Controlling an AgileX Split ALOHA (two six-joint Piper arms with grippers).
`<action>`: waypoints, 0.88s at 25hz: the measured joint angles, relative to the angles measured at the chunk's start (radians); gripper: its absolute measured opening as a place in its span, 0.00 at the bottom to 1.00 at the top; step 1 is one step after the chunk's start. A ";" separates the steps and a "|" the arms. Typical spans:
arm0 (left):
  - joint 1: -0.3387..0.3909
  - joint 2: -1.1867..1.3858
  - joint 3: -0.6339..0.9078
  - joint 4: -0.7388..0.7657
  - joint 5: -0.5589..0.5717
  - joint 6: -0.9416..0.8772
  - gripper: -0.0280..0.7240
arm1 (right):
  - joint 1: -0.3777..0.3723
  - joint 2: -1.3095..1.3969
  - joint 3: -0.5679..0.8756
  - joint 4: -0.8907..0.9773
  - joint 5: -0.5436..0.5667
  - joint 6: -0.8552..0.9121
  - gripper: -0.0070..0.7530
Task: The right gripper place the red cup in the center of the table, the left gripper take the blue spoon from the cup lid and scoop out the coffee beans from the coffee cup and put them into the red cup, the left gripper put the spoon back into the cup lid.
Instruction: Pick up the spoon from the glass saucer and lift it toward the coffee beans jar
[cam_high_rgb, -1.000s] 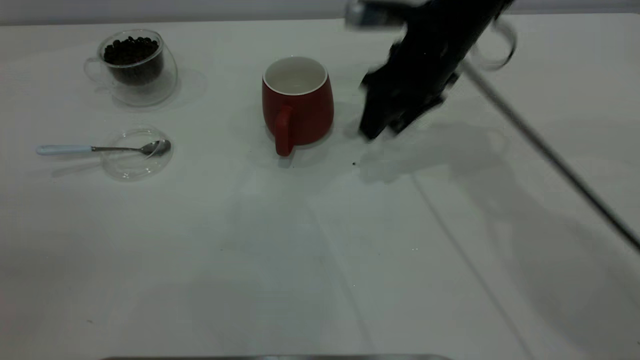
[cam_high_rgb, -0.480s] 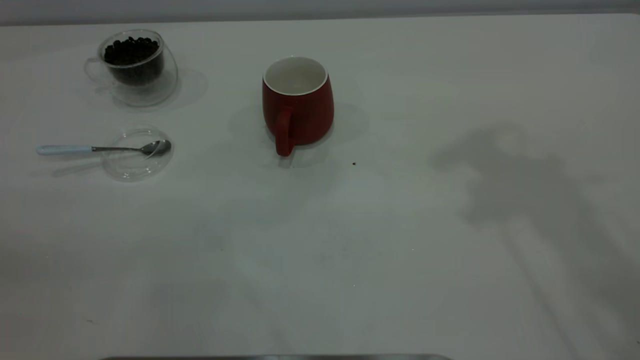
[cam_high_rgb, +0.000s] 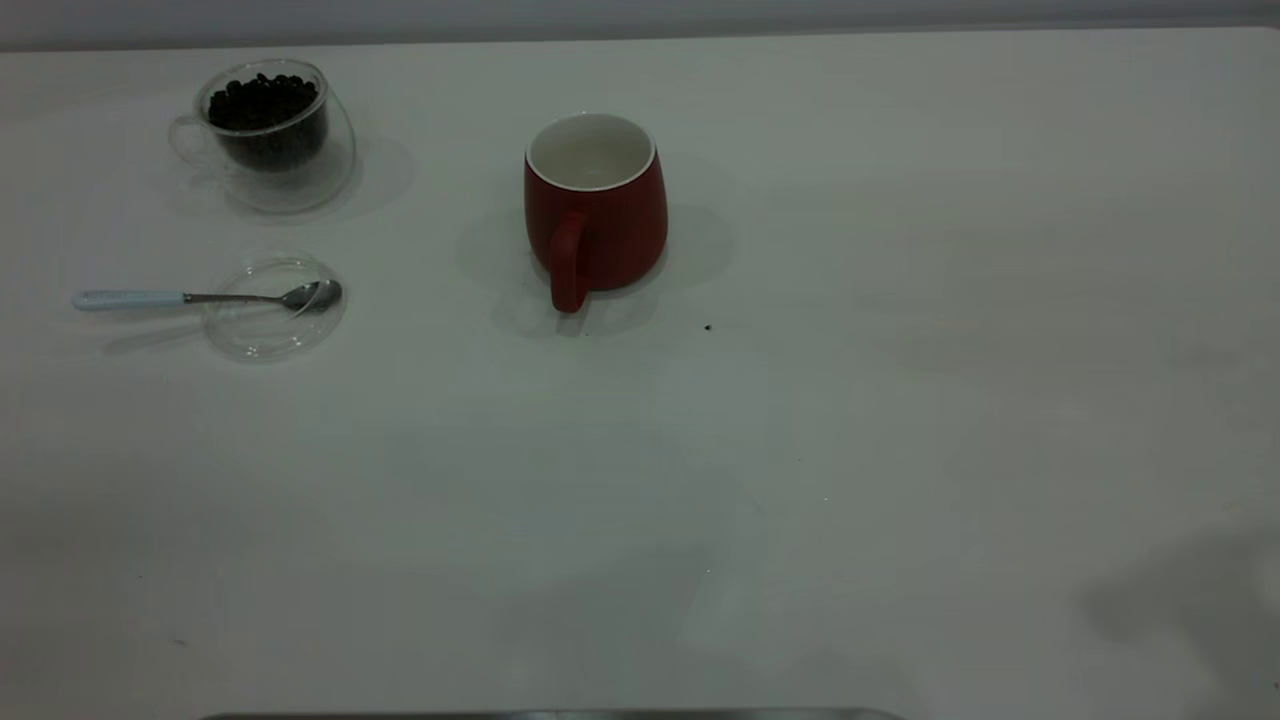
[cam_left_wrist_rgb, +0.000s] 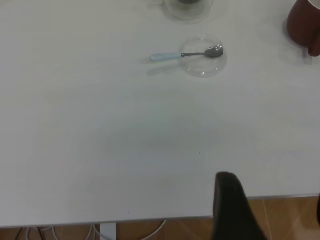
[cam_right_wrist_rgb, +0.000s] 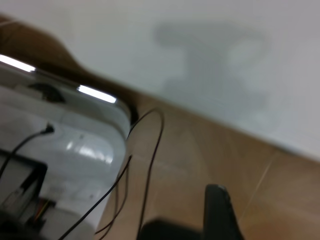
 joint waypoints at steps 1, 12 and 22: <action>0.000 0.000 0.000 0.000 0.000 0.000 0.65 | 0.000 -0.054 0.038 0.008 0.010 0.011 0.69; 0.000 0.000 0.000 0.000 0.000 0.001 0.65 | -0.003 -0.358 0.159 0.042 0.020 0.031 0.69; 0.000 0.000 0.000 0.000 0.000 0.001 0.65 | -0.238 -0.672 0.160 0.016 0.016 0.017 0.69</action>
